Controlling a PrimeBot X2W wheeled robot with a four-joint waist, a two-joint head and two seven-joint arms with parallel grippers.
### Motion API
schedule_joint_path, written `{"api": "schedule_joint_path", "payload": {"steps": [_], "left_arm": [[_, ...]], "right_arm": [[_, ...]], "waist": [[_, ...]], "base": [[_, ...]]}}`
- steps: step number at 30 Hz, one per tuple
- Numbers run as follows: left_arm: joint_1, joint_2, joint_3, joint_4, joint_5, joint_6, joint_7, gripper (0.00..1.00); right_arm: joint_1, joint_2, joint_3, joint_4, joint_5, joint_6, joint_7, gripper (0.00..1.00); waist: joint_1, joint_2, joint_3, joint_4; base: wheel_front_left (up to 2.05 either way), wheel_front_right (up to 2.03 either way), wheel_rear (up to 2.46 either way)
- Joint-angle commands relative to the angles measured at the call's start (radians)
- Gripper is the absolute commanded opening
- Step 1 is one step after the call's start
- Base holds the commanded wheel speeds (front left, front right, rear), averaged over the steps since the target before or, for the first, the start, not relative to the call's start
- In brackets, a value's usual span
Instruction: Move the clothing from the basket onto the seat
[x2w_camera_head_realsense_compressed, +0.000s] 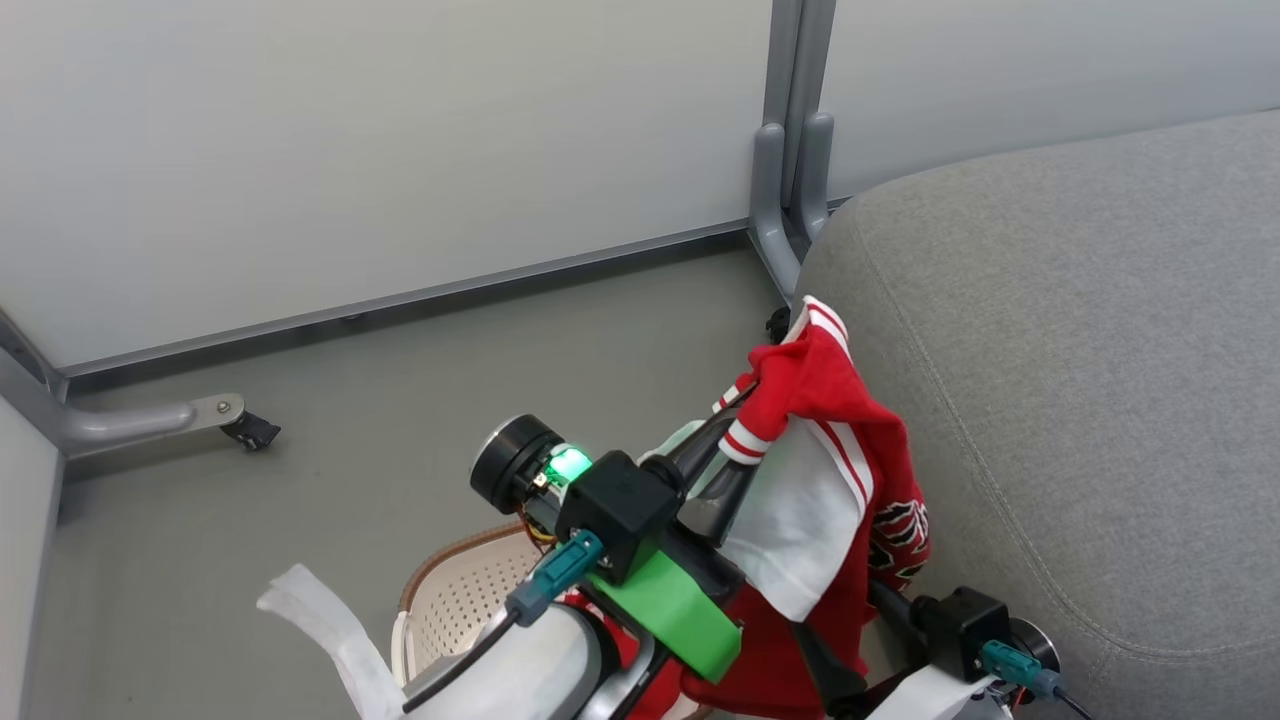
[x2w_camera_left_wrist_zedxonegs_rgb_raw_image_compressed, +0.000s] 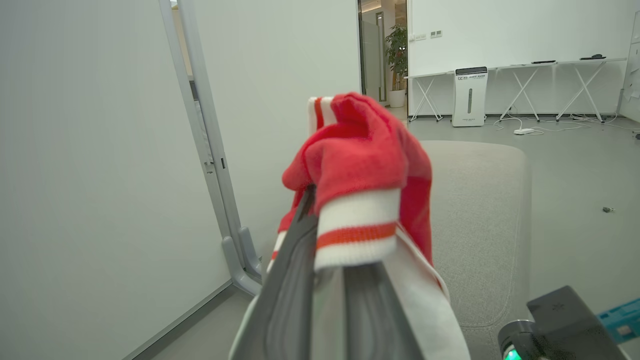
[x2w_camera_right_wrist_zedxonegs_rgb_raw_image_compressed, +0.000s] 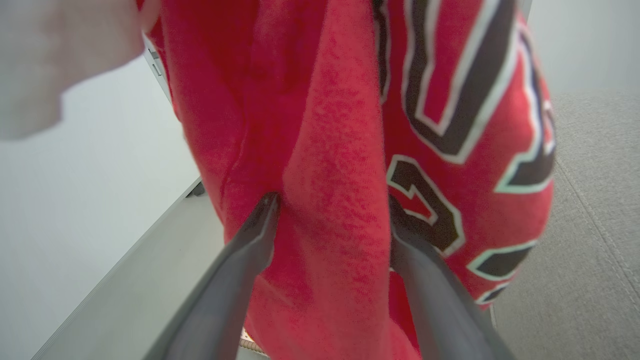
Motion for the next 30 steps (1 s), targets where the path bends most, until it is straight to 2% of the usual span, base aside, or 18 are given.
{"api": "schedule_joint_path", "payload": {"steps": [1, 6, 7, 8, 26, 27, 28, 30], "left_arm": [[-0.002, -0.002, -0.007, -0.011, 0.004, -0.005, 0.006, 0.00], [0.006, -0.010, -0.039, -0.035, -0.003, -0.018, 0.030, 0.00], [0.007, -0.012, -0.042, -0.040, -0.004, -0.018, 0.035, 0.00], [0.007, -0.013, -0.046, -0.041, -0.004, -0.019, 0.040, 0.00], [0.029, -0.005, -0.040, 0.040, -0.044, -0.010, 0.032, 0.00], [0.029, -0.003, -0.041, 0.042, -0.044, -0.011, 0.031, 0.35], [0.029, -0.002, -0.040, 0.046, -0.042, -0.008, 0.032, 1.00], [0.028, 0.001, -0.041, 0.050, -0.042, -0.008, 0.029, 1.00]], "right_arm": [[-0.012, -0.008, 0.010, 0.007, 0.005, -0.001, -0.005, 1.00], [-0.029, -0.012, 0.040, 0.012, 0.014, -0.001, -0.005, 1.00], [-0.034, -0.015, 0.048, 0.007, 0.013, -0.001, -0.005, 0.33], [-0.035, -0.017, 0.055, 0.005, 0.018, -0.001, -0.005, 0.00], [-0.027, -0.041, 0.064, -0.027, 0.026, -0.001, -0.005, 0.00], [-0.026, -0.041, 0.063, -0.028, 0.025, -0.001, -0.005, 0.00], [-0.025, -0.041, 0.062, -0.029, 0.025, -0.001, -0.005, 0.00], [-0.022, -0.042, 0.062, -0.031, 0.023, -0.001, -0.005, 0.00]], "waist": [[0.0001, -0.0001, 0.003, 0.002], [0.0001, -0.0001, 0.010, 0.003], [0.0001, -0.0001, 0.011, 0.004], [0.0001, -0.0001, 0.012, 0.004], [0.0001, -0.0001, 0.026, 0.004], [0.0001, -0.0001, 0.026, 0.005], [0.0001, -0.0001, 0.027, 0.007], [0.0001, -0.0001, 0.029, 0.009]], "base": [[0.00, 0.00, 0.00], [0.00, 0.00, 0.00], [0.00, 0.00, 0.00], [0.00, 0.00, 0.00], [0.00, 0.00, 0.00], [0.00, 0.00, 0.00], [0.00, 0.00, 0.00], [0.00, 0.00, 0.00]]}}
